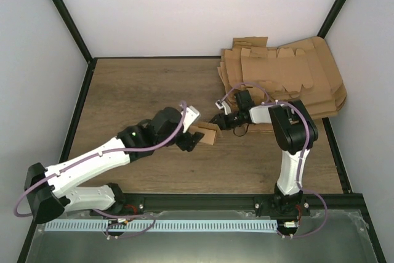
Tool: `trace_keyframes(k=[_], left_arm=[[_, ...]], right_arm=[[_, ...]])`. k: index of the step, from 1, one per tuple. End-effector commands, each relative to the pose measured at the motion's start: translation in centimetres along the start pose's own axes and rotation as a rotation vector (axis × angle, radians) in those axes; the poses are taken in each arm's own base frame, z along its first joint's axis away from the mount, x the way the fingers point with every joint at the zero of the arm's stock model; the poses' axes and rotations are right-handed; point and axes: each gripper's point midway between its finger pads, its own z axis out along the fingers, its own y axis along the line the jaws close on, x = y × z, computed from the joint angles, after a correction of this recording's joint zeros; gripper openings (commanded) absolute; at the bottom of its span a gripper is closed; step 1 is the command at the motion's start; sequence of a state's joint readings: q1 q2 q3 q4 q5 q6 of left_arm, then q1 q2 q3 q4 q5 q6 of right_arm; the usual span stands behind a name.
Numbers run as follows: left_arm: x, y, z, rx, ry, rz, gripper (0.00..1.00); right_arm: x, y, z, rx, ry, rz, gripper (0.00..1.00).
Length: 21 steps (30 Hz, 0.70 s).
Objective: Fold the paper box
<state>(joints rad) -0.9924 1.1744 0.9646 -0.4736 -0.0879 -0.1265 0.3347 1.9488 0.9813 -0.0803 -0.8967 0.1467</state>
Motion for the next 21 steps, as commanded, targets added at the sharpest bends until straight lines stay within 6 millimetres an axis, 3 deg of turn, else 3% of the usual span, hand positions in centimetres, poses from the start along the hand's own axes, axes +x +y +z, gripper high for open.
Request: trace_keyframes(k=[1,6,10,15,21], left_arm=[[-3.2,2.1,-1.0,0.015,-0.067,-0.091,0.77],[-4.4,5.6,-1.3,0.068,-0.095,-0.244,0.77],[-3.7,7.3,-0.4,0.104,-0.068,-0.325,0.77],[-4.1,10.2,0.7,0.091,-0.076,-0.309,0.75],[-4.3,11.4,3.9,0.089,-0.042,-0.167,0.71]], right_arm=[[-1.2,-0.1,0.2,-0.027,-0.002,-0.012,0.45],[-2.2,-0.6,0.5,-0.01,-0.009,-0.025,0.45],[-3.8,-1.6,-0.2,0.068,-0.044,-0.021,0.45],[-7.3,-2.3,-4.7,0.222,-0.183,-0.029,0.48],[-8.9,1.8,-8.9,0.273,-0.295,-0.086,0.51]])
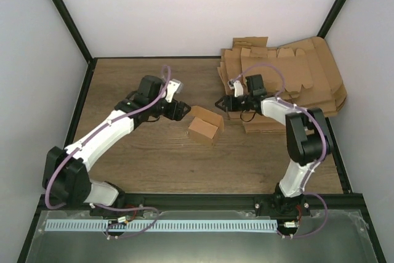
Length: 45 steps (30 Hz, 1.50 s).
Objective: Fold the paper box
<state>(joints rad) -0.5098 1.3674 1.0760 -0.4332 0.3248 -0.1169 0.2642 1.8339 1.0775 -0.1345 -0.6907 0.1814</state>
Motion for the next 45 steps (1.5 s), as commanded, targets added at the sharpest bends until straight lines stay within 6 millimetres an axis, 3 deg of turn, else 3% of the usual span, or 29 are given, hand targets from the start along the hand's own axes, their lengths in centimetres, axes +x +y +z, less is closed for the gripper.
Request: trace_keyframes(k=[1,7,11,15,18,22,29,35,37,45], left_arm=[[-2.0,-0.5,1.7,0.051,-0.041,0.147,0.71],[-2.2,0.3,3.5,0.032,-0.032,0.182,0.68],[-2.3,0.9,4.1,0.008,-0.039,0.18,0.66],[-2.0,1.1,5.2,0.023,-0.019,0.162,0.62],[-1.7,0.8,5.8,0.048,-0.007,0.143,0.57],[-1.1,0.5,6.1,0.062,0.006,0.122,0.52],[-0.1,0.3,6.4,0.035,0.044,0.058,0.38],[0.8,0.1,6.4,-0.034,0.077,-0.007,0.27],[1.2,-0.1,6.5,-0.05,0.09,-0.028,0.21],[1.7,-1.1,6.9,-0.117,0.111,-0.076,0.14]], right_arm=[[-2.8,2.5,-4.2,0.06,-0.123,-0.04,0.52],[-0.4,4.8,-7.7,0.086,-0.115,0.018,0.54],[1.3,7.6,-9.6,0.062,-0.125,0.011,0.63],[3.4,10.1,-9.2,0.055,-0.085,-0.042,0.88],[5.3,10.5,-8.2,0.059,-0.061,-0.032,0.93],[6.8,9.6,-7.5,0.086,-0.079,0.048,0.93],[7.3,8.1,-5.3,0.181,-0.092,0.139,0.88],[8.0,7.9,-3.9,0.185,-0.069,0.162,0.76],[8.1,7.9,-3.7,0.185,-0.067,0.166,0.74],[8.1,8.0,-3.3,0.189,-0.076,0.176,0.68]])
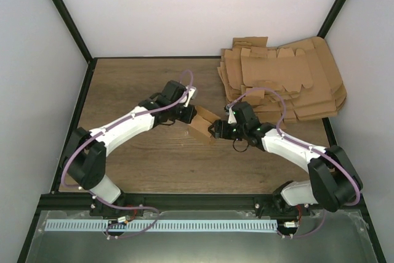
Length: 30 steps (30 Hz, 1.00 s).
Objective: Fold the paper box
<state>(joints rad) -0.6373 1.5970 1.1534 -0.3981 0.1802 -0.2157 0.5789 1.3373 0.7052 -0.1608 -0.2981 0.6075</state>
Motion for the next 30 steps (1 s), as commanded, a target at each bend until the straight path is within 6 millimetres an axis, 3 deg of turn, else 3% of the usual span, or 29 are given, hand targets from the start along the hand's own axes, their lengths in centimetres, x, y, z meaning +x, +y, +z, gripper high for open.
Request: trace_keyframes(k=[1,14,21,30], left_arm=[[-0.5,-0.6,0.0,-0.037,-0.011,-0.038,0.13],[2.1,1.7,-0.2,-0.144,0.028,0.061,0.04],[2.4,1.2,-0.1,-0.115,0.047,0.155,0.04],[3.8,0.6,0.8,-0.056,0.063,0.07,0.04]], right_arm=[[-0.8,0.3,0.2,0.011,-0.031,0.007,0.68],[-1.4,0.2,0.1,0.041,-0.037,-0.025,0.68],[-1.5,0.3,0.2,0.043,-0.027,-0.034,0.68],[-1.7,0.5,0.0,0.041,-0.03,-0.037,0.68]])
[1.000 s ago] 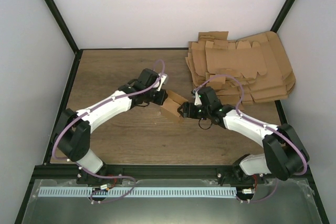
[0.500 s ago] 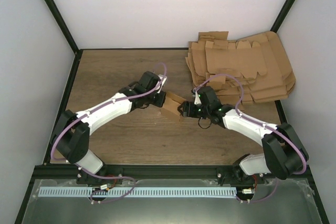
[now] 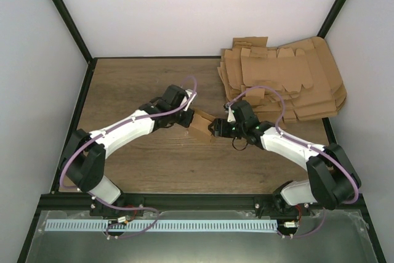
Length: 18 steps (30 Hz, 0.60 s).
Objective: Fold the paper box
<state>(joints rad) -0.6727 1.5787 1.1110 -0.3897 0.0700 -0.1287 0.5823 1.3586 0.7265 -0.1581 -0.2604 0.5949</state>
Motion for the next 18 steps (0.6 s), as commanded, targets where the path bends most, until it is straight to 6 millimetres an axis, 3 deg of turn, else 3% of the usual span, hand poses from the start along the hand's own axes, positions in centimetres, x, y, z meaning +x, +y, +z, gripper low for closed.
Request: trace_keyframes(k=[1,7,13,18], left_arm=[[3.0,-0.2,0.9,0.03,0.066,-0.048,0.04],[4.6,0.8,1.1,-0.018,0.075,-0.078,0.04],[2.8,1.2,-0.2,-0.067,0.04,-0.131,0.04],[1.2,0.3,-0.6,-0.071,0.008,-0.137,0.08]], right_arm=[[-1.1,0.8,-0.4,0.015,-0.011,-0.025,0.68],[-2.3,1.6,-1.7,0.022,-0.032,-0.052,0.69],[-3.3,3.0,-4.3,0.013,-0.064,-0.077,0.65],[-3.6,2.8,-3.7,0.062,-0.041,-0.131,0.56]])
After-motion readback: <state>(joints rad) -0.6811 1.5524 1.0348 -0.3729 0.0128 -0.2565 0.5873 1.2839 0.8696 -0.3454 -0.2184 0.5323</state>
